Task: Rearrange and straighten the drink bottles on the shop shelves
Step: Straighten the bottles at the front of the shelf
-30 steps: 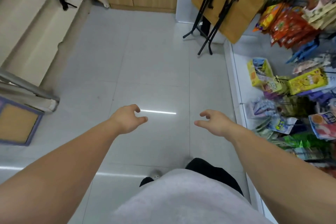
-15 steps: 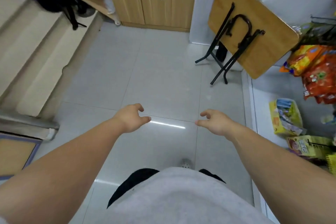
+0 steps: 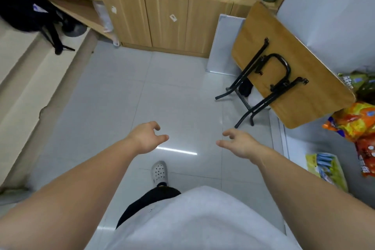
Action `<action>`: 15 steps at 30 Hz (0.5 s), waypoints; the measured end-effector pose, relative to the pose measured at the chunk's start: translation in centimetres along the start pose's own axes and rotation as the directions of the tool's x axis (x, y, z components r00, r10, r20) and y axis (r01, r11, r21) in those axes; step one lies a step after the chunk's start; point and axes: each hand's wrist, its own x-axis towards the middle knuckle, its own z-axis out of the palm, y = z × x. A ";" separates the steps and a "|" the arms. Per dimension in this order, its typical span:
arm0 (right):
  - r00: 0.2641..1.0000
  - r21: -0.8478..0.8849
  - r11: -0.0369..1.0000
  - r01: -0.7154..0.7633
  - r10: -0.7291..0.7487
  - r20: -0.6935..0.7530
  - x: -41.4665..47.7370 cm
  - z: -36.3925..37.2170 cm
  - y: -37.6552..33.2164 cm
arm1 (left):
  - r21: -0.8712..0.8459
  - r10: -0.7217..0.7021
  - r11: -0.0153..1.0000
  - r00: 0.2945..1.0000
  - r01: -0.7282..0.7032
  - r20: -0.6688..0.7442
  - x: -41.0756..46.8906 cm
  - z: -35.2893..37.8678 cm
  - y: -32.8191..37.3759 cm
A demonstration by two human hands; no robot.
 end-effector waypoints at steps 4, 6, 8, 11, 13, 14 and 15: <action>0.999 -0.070 0.997 -0.014 0.011 -0.037 4.8 -3.8 -6.5 | 0.070 0.031 0.997 0.999 -0.033 0.023 7.1 -7.6 1.5; 0.998 -0.057 0.998 -0.010 0.007 -0.062 7.3 -5.6 -9.2 | 0.102 0.048 0.994 0.999 -0.049 0.014 10.4 -10.8 2.8; 0.998 -0.021 1.000 -0.004 0.003 -0.070 10.1 -7.3 -11.3 | 0.100 0.062 0.993 0.998 -0.063 0.012 13.6 -13.2 4.3; 0.998 0.046 0.999 0.000 0.003 -0.058 15.0 -9.9 -13.3 | 0.106 0.062 0.992 0.998 -0.065 0.030 18.4 -15.8 6.4; 0.999 0.087 0.996 -0.001 0.005 -0.045 18.7 -12.0 -14.2 | 0.114 0.055 0.992 0.998 -0.059 0.040 22.0 -17.4 7.9; 0.999 0.094 0.996 0.002 0.001 -0.038 20.6 -13.3 -14.7 | 0.120 0.046 0.991 0.998 -0.050 0.037 23.9 -18.3 8.8; 0.999 0.092 0.996 0.014 -0.011 -0.037 22.7 -14.7 -15.1 | 0.128 0.036 0.991 0.999 -0.039 0.031 25.7 -19.2 9.8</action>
